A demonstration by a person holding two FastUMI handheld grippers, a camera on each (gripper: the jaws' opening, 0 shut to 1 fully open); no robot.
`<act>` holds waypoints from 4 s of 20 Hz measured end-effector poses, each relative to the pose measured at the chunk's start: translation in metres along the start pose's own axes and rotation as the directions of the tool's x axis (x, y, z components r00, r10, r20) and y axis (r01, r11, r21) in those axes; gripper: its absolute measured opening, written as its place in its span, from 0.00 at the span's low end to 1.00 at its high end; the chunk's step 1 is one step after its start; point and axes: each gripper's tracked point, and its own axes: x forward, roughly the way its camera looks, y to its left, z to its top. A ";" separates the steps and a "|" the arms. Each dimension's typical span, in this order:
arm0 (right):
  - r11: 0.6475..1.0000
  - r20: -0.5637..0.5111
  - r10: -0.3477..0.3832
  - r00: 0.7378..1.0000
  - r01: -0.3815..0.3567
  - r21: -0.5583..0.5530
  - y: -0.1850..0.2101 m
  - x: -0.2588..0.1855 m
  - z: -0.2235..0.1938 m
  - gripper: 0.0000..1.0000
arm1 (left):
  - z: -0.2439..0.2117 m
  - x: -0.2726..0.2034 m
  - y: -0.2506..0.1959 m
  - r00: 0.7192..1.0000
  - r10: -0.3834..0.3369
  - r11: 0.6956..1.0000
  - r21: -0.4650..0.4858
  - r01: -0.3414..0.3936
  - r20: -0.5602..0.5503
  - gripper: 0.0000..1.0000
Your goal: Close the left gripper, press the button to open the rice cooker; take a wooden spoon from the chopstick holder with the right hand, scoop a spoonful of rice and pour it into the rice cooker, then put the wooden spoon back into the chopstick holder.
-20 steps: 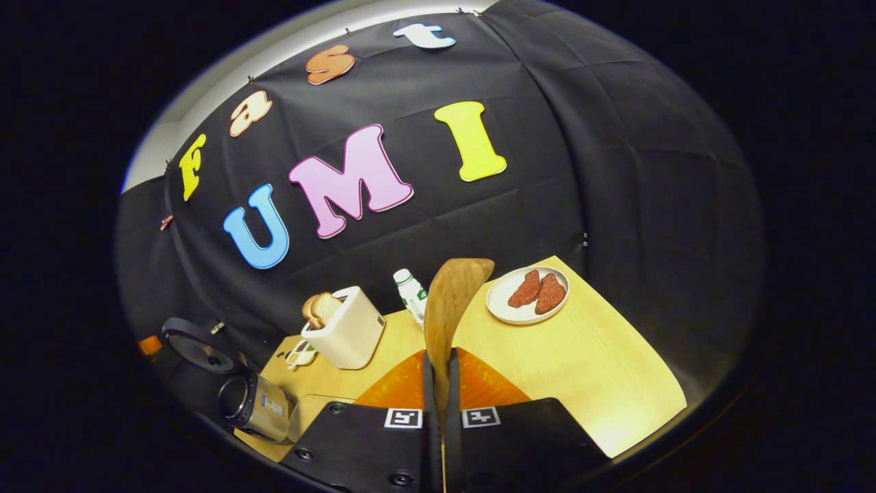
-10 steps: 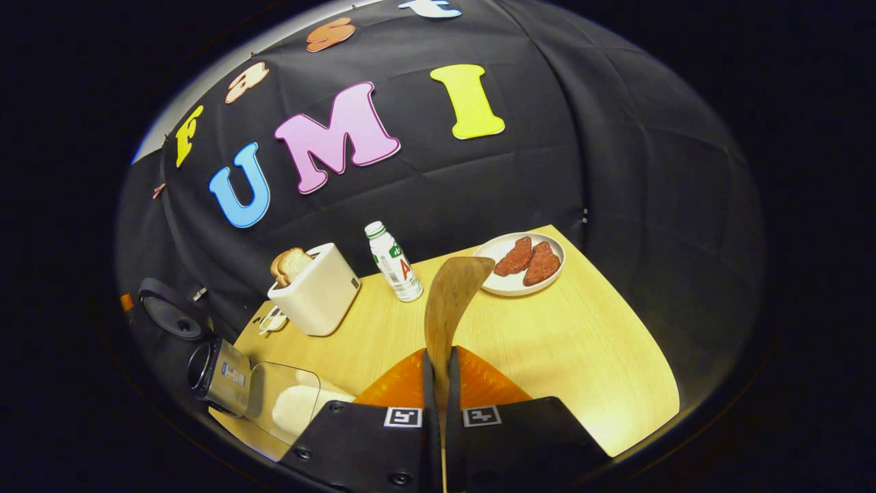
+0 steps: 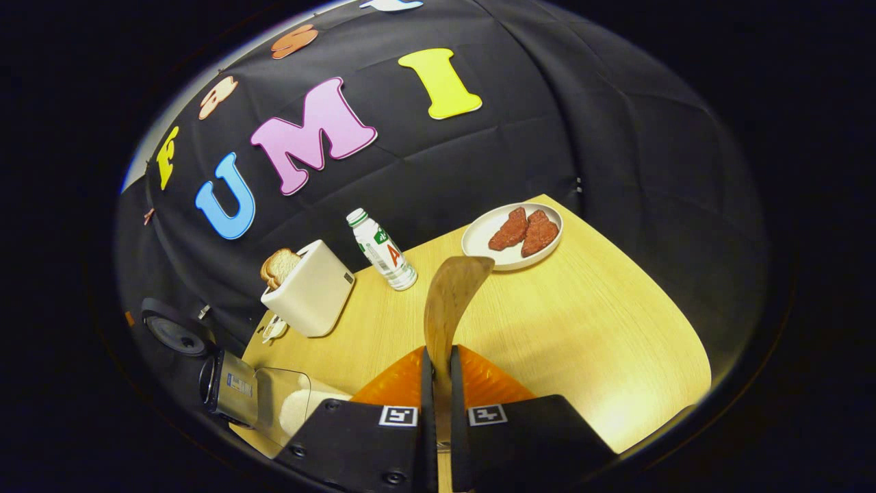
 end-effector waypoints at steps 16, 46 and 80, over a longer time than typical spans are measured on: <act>0.970 0.216 -0.234 0.948 0.244 -0.022 -0.054 -0.098 0.050 0.98 | 0.022 0.008 0.000 0.993 -0.093 0.995 0.027 0.091 0.071 0.95; 0.936 0.637 0.230 0.736 0.012 -0.352 0.295 -0.326 0.138 0.98 | 0.070 0.114 0.113 0.986 0.002 1.000 0.003 -0.002 0.169 0.95; 0.869 0.521 0.348 0.780 -0.061 -0.490 0.338 -0.250 0.132 0.98 | -0.145 0.046 0.086 0.981 0.049 0.998 -0.035 -0.056 -0.188 0.99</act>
